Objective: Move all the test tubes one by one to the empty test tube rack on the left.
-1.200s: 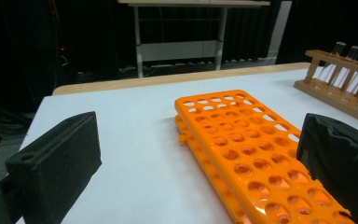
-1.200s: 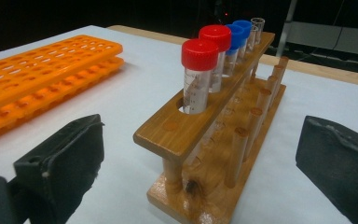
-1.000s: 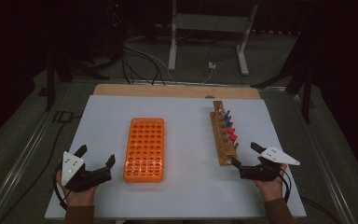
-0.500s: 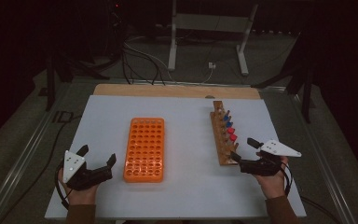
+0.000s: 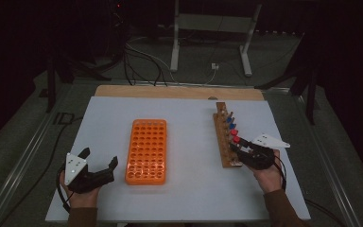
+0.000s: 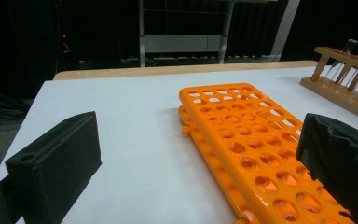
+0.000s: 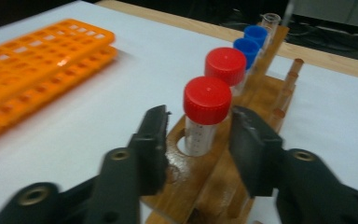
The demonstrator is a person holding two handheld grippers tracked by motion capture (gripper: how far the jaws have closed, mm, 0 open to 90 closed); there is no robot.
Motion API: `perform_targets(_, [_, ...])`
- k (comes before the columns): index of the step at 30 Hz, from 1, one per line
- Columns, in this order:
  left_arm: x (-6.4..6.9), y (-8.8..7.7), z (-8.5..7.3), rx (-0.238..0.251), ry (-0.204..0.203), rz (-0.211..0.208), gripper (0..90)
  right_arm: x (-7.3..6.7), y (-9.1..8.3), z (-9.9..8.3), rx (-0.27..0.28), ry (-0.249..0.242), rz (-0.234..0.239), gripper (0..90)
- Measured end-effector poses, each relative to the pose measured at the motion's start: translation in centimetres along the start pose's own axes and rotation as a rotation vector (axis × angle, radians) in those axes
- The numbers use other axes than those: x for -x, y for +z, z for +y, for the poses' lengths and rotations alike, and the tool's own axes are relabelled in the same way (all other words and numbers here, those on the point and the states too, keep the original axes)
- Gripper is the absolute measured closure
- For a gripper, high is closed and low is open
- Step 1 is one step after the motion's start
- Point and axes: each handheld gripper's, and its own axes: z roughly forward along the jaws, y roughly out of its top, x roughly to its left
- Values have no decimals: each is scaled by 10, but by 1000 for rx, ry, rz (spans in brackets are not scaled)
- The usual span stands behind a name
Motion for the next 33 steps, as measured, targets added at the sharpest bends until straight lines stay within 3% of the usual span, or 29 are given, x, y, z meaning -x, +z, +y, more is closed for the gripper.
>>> perform_targets(6, [1,1,0,-5,3,-3,8,0,5,2,-16,2,-11,703])
perform_targets(16, [2,2,0,-11,13,-10,8,1,6,3,1,26,-4,745])
perform_targets(33, [6,2,1,-14,34,-16,8,0,-23,29,111,24,-2,747])
